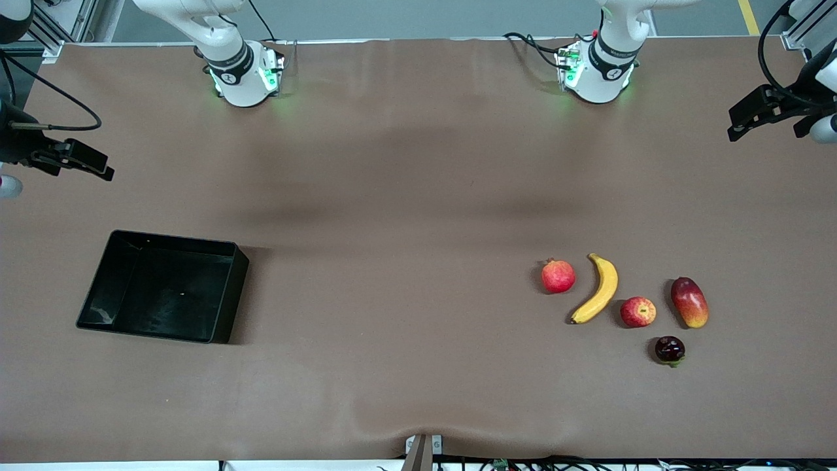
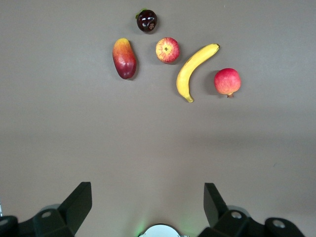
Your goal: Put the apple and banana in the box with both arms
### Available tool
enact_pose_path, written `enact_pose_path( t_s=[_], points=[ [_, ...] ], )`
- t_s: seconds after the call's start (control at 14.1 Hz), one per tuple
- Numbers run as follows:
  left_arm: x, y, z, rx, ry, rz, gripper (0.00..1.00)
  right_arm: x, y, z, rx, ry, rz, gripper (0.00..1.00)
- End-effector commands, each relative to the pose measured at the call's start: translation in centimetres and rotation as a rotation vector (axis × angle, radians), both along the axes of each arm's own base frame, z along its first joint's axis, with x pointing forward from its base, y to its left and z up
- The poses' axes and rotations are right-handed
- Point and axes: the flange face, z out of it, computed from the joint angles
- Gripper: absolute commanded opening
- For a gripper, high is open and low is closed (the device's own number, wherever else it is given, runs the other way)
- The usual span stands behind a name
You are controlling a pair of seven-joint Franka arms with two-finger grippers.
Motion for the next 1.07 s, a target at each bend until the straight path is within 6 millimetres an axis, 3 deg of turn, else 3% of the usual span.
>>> enact_pose_path(
  t_s=[0.0, 0.21, 0.64, 0.78, 1.0],
  points=[
    [0.1, 0.2, 0.5, -0.022, 0.005, -0.011, 1.0, 0.1, 0.0, 0.0, -0.019, -0.002, -0.005, 1.0],
    [0.3, 0.1, 0.2, -0.02, 0.011, -0.012, 1.0, 0.1, 0.5, 0.3, -0.018, -0.01, 0.004, 1.0],
    [2.6, 0.0, -2.9, -0.026, 0.057, -0.013, 1.0, 0.4, 0.1, -0.8, -0.015, 0.01, -0.006, 1.0],
    [3.9, -0.2, -5.1, -0.027, 0.07, -0.009, 1.0, 0.6, -0.1, -1.1, -0.015, 0.015, -0.008, 1.0],
    [6.1, -0.4, -10.6, -0.027, 0.084, -0.009, 1.0, 1.1, -0.2, -2.1, -0.016, 0.024, -0.009, 1.0]
  ],
)
